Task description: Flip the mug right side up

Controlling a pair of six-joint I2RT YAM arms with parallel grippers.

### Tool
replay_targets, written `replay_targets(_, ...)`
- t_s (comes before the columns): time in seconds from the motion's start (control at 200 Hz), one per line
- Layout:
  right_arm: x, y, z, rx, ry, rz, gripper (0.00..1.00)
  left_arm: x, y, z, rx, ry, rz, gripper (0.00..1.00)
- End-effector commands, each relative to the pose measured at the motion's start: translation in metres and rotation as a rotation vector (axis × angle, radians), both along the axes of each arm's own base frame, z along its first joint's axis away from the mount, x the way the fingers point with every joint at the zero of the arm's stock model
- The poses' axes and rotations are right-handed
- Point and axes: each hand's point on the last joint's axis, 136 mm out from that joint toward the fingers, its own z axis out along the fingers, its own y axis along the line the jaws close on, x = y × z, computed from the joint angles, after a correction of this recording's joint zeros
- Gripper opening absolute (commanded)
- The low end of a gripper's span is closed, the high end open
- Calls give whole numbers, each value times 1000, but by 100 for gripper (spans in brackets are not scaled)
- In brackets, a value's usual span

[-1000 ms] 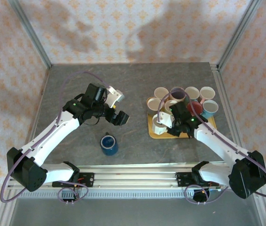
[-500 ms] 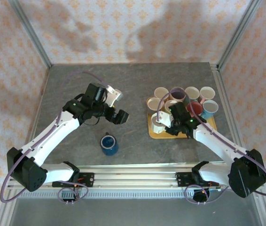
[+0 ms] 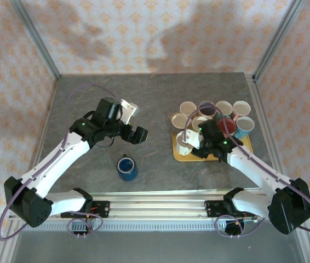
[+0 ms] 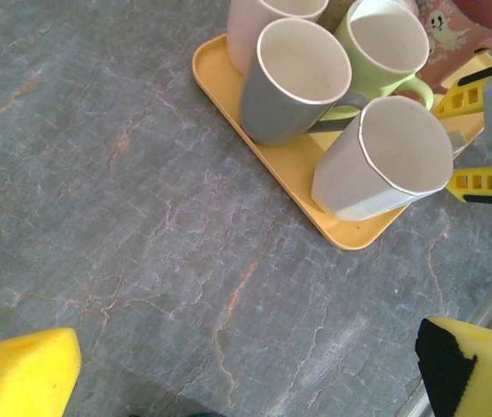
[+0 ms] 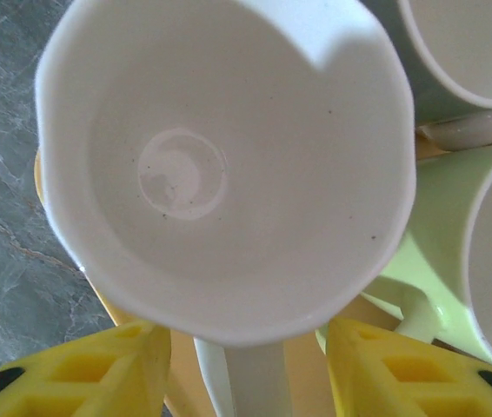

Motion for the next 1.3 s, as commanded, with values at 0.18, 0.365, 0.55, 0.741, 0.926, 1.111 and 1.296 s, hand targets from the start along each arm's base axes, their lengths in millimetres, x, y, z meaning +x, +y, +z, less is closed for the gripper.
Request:
replay_targets(0.18, -9, -2, 41, 186, -64, -142, 56, -7, 21, -6, 66, 96, 138, 98)
replay_targets(0.365, -17, -3, 98, 434, -20, -384, 68, -31, 57, -29, 174, 326, 381, 92)
replay_targets(0.55, -25, 5, 112, 619, 147, -592, 70, -79, 72, -55, 245, 573, 512, 94)
replay_targets(0.741, -26, 15, 117, 739, 233, -678, 65, -111, 77, -74, 243, 682, 625, 100)
replay_targets(0.926, -28, 13, 108, 704, 246, -678, 65, -118, 65, -107, 176, 733, 687, 100)
replay_targets(1.111, -32, 14, 100, 686, 264, -668, 65, -108, 52, -114, 104, 700, 723, 100)
replay_targets(1.296, -32, 13, 99, 683, 261, -672, 65, -106, 47, -129, 148, 714, 725, 100)
